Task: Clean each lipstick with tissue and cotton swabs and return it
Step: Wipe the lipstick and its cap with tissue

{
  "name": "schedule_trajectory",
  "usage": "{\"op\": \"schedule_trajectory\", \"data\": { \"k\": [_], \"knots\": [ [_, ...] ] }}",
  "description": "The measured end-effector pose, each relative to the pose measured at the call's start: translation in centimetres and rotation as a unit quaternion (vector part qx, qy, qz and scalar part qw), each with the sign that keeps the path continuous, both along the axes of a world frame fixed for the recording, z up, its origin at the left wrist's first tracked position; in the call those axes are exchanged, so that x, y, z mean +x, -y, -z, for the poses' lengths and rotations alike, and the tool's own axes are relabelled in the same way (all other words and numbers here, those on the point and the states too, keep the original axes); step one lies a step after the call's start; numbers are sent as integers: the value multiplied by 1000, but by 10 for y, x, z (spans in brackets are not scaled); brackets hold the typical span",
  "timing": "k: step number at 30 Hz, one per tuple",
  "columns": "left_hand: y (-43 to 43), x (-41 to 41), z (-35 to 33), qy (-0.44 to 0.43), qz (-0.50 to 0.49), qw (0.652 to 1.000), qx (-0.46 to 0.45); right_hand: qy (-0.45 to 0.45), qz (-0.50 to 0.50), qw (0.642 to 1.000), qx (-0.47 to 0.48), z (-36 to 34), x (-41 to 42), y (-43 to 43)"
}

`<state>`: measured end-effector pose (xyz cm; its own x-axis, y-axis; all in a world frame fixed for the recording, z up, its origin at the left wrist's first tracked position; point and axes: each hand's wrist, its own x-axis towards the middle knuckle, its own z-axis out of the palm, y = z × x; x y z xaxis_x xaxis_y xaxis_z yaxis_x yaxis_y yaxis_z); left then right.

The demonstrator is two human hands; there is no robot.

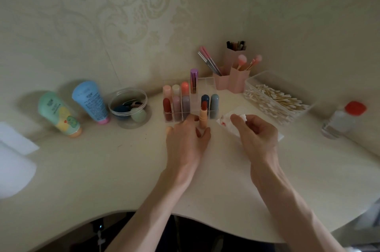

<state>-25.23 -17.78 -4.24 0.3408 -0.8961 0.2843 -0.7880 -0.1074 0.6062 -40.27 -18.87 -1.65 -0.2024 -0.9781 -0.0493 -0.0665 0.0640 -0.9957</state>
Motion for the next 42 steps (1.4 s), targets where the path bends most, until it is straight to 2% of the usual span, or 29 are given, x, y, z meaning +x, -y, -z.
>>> {"op": "schedule_trajectory", "data": {
  "k": [4, 7, 11, 14, 20, 27, 34, 39, 42],
  "knots": [
    [-14, 3, -5, -33, 23, 999, -15, -64, -10, 998, -20, 2, -1, 2],
    [-33, 9, -9, -27, 35, 998, -51, -82, -42, 995, -41, 4, -3, 3],
    [-58, 32, -17, -10, 24, 990, -136, -110, -161, 979, -61, 3, 1, -2],
    [-62, 58, -13, 29, 1, 986, -165, -133, -238, 960, -65, 8, 8, -5],
    [-56, 89, 2, 40, 25, 990, -134, -229, -295, 926, -53, 16, 13, -8],
    [-51, 93, 1, 9, 69, 996, -46, -247, -338, 907, -51, 15, 13, -7],
    [-48, 90, 0, -72, 51, 994, -58, -256, -413, 872, -67, 13, 8, -5],
    [-52, 88, -1, -124, 52, 988, -73, -260, -436, 861, -45, 8, 4, -5],
    [-55, 88, -5, -187, 79, 976, -74, -266, -438, 857, -56, 7, 2, -6]
  ]
}}
